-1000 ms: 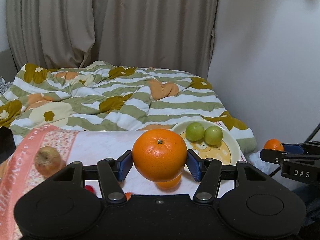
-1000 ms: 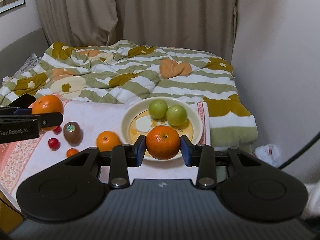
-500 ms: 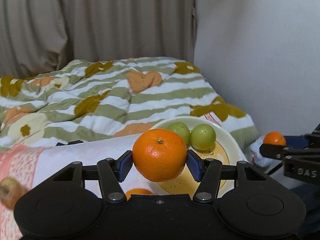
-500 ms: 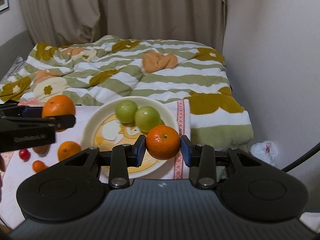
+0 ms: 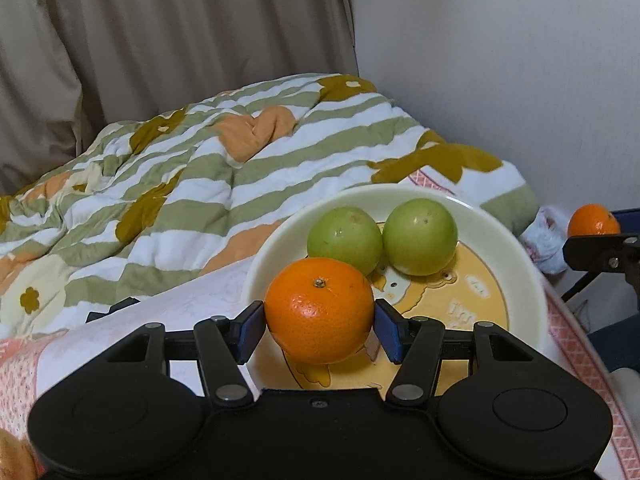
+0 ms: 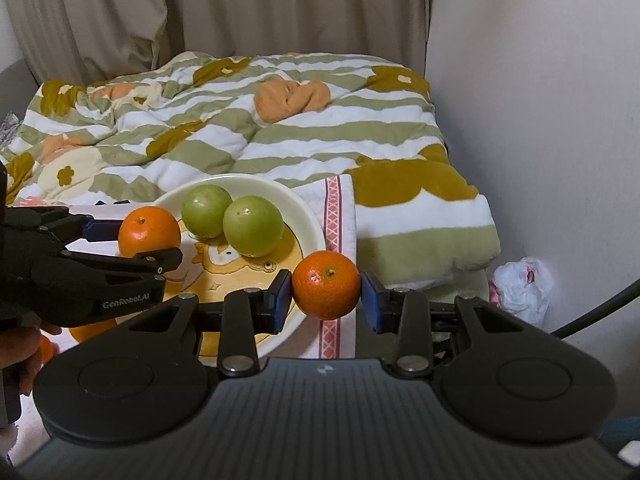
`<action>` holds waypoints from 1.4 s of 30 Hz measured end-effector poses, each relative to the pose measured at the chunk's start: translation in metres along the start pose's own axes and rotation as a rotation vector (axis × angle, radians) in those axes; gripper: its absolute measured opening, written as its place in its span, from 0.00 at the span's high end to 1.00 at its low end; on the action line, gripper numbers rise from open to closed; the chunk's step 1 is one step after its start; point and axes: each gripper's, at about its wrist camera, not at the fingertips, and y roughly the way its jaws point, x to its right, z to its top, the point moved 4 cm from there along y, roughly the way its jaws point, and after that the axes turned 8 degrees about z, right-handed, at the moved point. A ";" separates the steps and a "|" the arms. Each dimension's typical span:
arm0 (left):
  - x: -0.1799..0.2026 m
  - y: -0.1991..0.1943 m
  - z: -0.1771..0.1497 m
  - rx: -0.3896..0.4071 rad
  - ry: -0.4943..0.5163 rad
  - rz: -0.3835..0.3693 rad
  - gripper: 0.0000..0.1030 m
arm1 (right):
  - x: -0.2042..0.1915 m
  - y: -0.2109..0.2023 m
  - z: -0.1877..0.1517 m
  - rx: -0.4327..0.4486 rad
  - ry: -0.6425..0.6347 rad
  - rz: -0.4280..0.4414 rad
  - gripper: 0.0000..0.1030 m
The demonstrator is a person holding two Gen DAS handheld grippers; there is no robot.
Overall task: Organize fruits
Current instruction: 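Release the orange with the left tool while the right tool releases the mandarin into the bowl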
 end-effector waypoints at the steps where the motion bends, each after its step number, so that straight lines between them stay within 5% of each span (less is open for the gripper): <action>1: 0.000 0.001 0.000 -0.001 0.002 0.002 0.38 | 0.000 0.001 0.000 -0.002 0.001 -0.001 0.49; 3: 0.001 -0.001 0.001 0.018 0.016 0.018 0.23 | 0.000 0.003 0.000 -0.004 0.002 -0.003 0.49; 4: 0.001 -0.004 0.002 0.039 0.027 0.031 0.04 | 0.000 0.004 0.001 -0.004 0.002 -0.004 0.49; 5: 0.000 -0.009 0.003 0.062 0.032 0.041 0.00 | 0.000 0.004 0.001 -0.004 0.003 -0.004 0.49; 22: -0.038 -0.051 -0.018 -0.014 -0.163 -0.024 0.00 | -0.026 0.039 0.008 -0.052 -0.113 0.083 0.49; 34: -0.053 -0.063 -0.033 -0.011 -0.198 0.028 0.00 | -0.044 0.069 -0.001 -0.091 -0.186 0.118 0.48; 36: -0.054 -0.066 -0.033 -0.006 -0.202 0.039 0.00 | -0.044 0.066 -0.001 -0.086 -0.196 0.118 0.39; 40: -0.056 -0.076 -0.035 0.011 -0.217 0.052 0.00 | -0.043 0.048 0.003 -0.035 -0.186 0.121 0.03; 42: -0.056 -0.081 -0.036 0.012 -0.221 0.057 0.00 | -0.043 0.039 0.004 -0.018 -0.180 0.119 0.00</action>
